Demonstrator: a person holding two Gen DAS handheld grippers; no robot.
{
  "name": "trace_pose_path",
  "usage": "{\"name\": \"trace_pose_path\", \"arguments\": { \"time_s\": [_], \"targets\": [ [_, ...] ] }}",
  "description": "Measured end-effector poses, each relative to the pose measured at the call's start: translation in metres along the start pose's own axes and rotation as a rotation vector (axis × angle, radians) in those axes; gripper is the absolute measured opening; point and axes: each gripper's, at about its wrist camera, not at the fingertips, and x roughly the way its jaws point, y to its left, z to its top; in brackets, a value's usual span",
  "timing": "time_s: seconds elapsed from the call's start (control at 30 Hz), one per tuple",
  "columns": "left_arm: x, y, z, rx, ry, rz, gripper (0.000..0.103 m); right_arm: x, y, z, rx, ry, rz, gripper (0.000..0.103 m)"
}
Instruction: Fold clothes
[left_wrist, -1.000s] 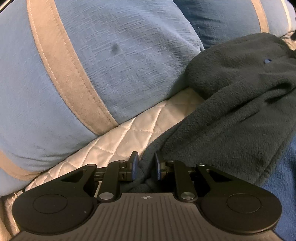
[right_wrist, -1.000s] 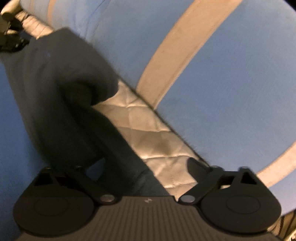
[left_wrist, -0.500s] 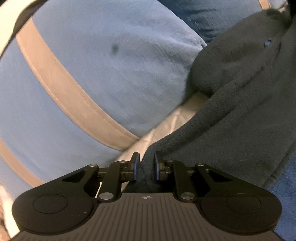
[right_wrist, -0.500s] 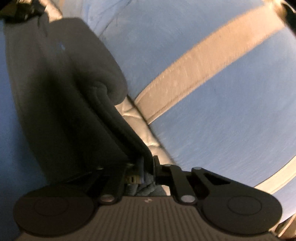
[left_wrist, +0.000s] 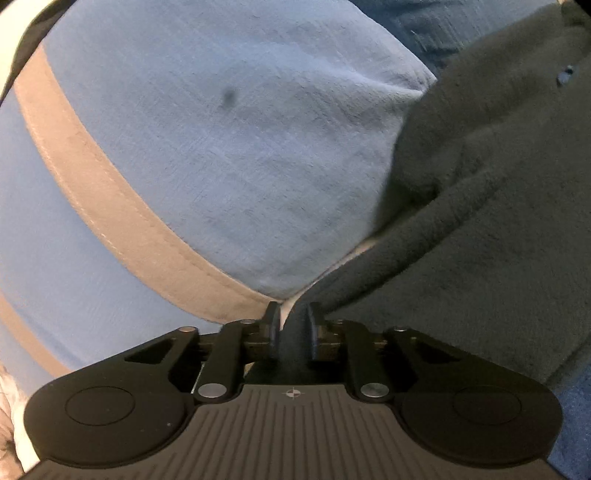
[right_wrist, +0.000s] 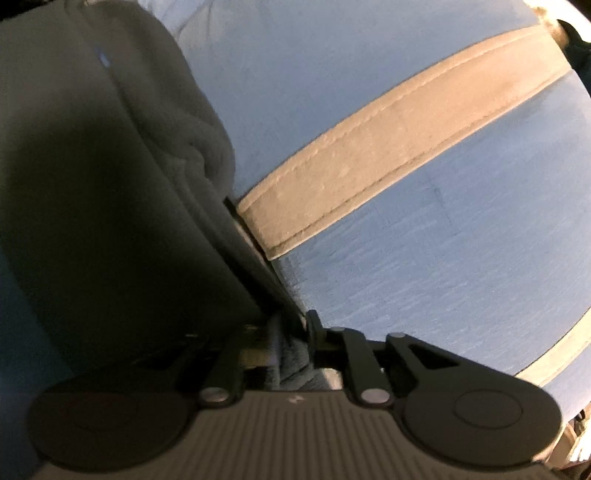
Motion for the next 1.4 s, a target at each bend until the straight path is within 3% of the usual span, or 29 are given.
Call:
{"name": "trace_pose_path", "arguments": {
  "time_s": [0.03, 0.07, 0.1, 0.13, 0.23, 0.37, 0.43, 0.57, 0.67, 0.9, 1.2, 1.27, 1.4],
  "targets": [
    [-0.006, 0.006, -0.002, -0.019, -0.014, 0.015, 0.046, 0.000, 0.000, 0.001, 0.003, 0.007, -0.006, 0.050],
    [-0.012, 0.011, -0.004, -0.037, -0.028, 0.030, 0.054, -0.002, -0.002, 0.001, 0.019, 0.015, -0.020, 0.066],
    [-0.017, 0.017, -0.006, -0.056, -0.042, 0.045, 0.063, -0.007, -0.006, 0.001, 0.047, 0.015, -0.028, 0.075],
    [-0.023, 0.023, -0.007, -0.074, -0.056, 0.060, 0.065, -0.015, -0.013, 0.000, 0.079, 0.006, -0.017, 0.087],
    [-0.060, 0.055, -0.019, -0.196, -0.110, -0.006, 0.066, -0.041, -0.033, -0.005, 0.167, -0.027, 0.013, 0.102],
    [-0.122, 0.084, -0.034, -0.291, -0.170, -0.058, 0.067, -0.089, -0.054, -0.015, 0.254, -0.103, 0.017, 0.103],
    [-0.154, 0.097, -0.042, -0.339, -0.203, -0.070, 0.076, -0.115, -0.062, -0.022, 0.300, -0.131, 0.004, 0.103],
    [-0.212, 0.120, -0.045, -0.360, -0.253, -0.091, 0.077, -0.166, -0.084, -0.030, 0.421, -0.199, 0.024, 0.103],
    [-0.236, 0.132, -0.041, -0.347, -0.268, -0.093, 0.077, -0.202, -0.100, -0.037, 0.510, -0.247, 0.042, 0.103],
    [-0.291, 0.171, -0.022, -0.465, -0.335, -0.104, 0.078, -0.269, -0.143, -0.036, 0.630, -0.326, 0.069, 0.103],
    [-0.357, 0.236, -0.006, -0.522, -0.431, -0.029, 0.083, -0.371, -0.197, -0.014, 0.641, -0.458, 0.041, 0.103],
    [-0.362, 0.243, -0.011, -0.544, -0.437, -0.042, 0.088, -0.390, -0.207, -0.008, 0.641, -0.495, 0.030, 0.103],
    [-0.354, 0.242, -0.038, -0.603, -0.400, -0.134, 0.089, -0.407, -0.205, -0.001, 0.666, -0.524, 0.065, 0.103]
  ]
}}
